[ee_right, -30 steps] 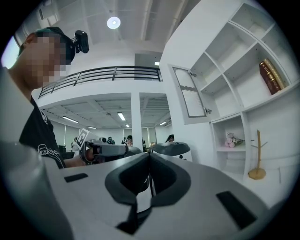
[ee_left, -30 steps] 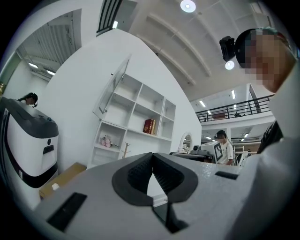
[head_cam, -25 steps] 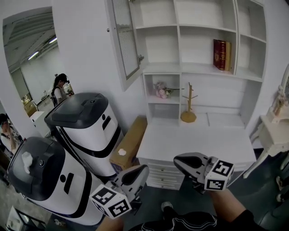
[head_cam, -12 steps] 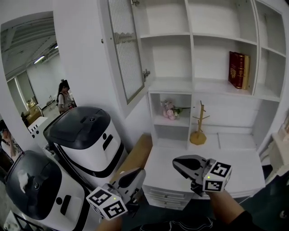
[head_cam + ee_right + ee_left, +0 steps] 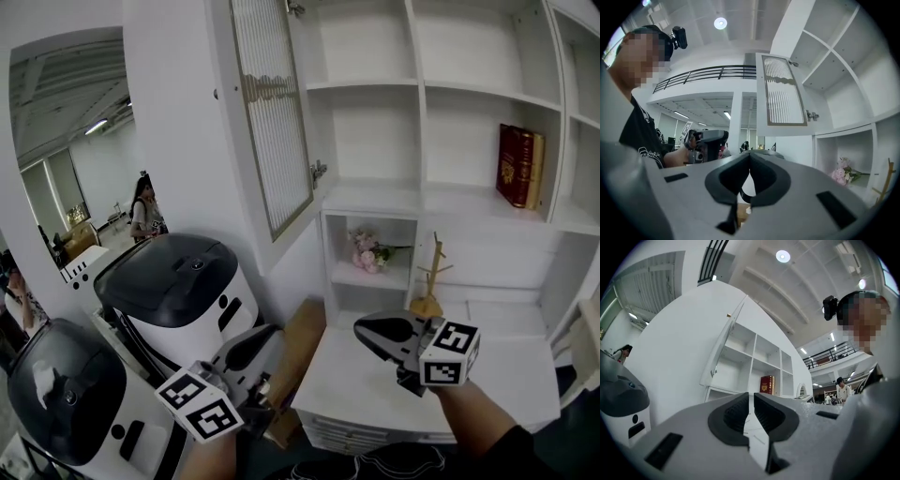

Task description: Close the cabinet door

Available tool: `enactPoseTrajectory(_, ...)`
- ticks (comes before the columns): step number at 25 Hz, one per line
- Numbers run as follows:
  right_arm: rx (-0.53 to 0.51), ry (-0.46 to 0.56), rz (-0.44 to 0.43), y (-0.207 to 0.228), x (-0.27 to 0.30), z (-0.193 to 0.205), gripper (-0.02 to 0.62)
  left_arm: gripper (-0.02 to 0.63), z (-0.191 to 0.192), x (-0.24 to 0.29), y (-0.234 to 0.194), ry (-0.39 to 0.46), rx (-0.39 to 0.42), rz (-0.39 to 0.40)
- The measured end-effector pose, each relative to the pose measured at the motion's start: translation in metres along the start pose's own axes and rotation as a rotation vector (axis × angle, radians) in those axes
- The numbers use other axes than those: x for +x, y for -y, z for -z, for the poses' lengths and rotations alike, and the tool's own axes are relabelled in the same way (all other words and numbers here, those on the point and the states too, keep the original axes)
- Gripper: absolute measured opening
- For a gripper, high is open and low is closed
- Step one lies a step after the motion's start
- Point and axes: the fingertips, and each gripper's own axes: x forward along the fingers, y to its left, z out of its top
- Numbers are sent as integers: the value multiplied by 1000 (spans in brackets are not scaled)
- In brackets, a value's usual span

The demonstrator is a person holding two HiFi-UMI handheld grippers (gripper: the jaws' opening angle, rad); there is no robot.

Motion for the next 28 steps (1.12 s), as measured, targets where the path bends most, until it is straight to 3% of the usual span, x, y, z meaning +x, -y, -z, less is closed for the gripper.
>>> enactPoseTrajectory(11,-31,-6,29,18,17,-19,6,179,-125,11,-55,206,36,121)
enactPoseTrajectory(15,-47,-13,69,28,20,-28,6,231,-176,25,-73,274,18,209)
enactPoseTrajectory(22,-50,-37,157,38,27,-39,6,258,-248,54,-98,332,-11,370)
enactPoseTrajectory(28,-68,-34,242,43,25,-48,6,258,-279,85,-113,365,-132,512)
